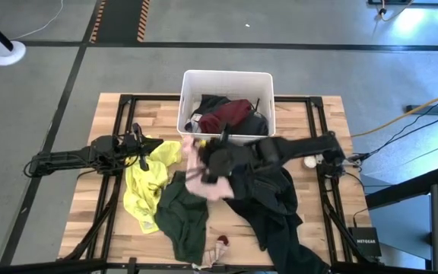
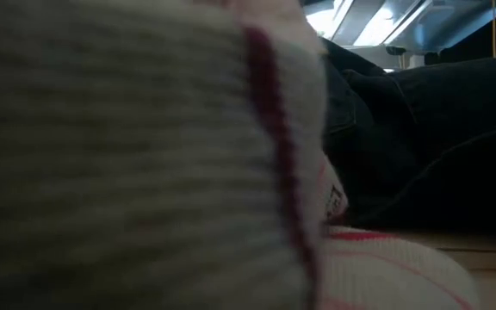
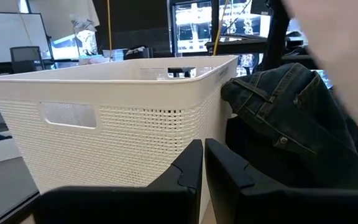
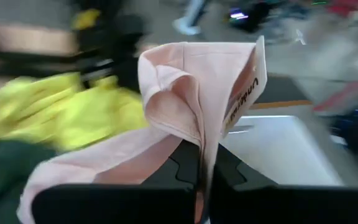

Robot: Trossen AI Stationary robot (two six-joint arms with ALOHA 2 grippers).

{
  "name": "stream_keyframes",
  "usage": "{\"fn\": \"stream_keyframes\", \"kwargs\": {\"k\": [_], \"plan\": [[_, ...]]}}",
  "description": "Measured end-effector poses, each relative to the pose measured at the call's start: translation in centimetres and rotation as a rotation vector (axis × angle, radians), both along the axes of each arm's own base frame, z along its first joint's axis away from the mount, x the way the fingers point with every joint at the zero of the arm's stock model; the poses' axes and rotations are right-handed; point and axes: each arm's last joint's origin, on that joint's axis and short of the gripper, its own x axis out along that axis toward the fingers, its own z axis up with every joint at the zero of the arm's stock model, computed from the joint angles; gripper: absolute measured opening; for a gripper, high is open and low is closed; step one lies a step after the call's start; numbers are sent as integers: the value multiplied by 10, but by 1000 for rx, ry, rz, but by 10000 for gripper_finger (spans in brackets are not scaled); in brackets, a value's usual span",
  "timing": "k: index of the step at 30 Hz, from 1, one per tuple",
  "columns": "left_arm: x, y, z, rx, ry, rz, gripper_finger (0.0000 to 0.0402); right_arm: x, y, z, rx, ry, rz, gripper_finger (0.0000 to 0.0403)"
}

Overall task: Sort clothes
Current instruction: Put the pink underwear into the white laundry organizer

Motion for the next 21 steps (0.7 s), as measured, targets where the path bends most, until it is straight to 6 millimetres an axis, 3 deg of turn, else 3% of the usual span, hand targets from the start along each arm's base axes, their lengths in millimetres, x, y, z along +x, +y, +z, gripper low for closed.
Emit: {"fn": "stream_keyframes", "kwargs": {"k": [13, 16, 21], "plan": [[0, 0, 0, 4, 1, 0, 13, -38, -85, 83, -288, -270, -414, 21], [0, 0, 0, 5, 2, -1, 13, -41, -103, 89, -300, -286, -468, 22], [0, 0, 0, 5, 2, 0, 13, -45, -132, 67, -240, -192, -573, 26]]}}
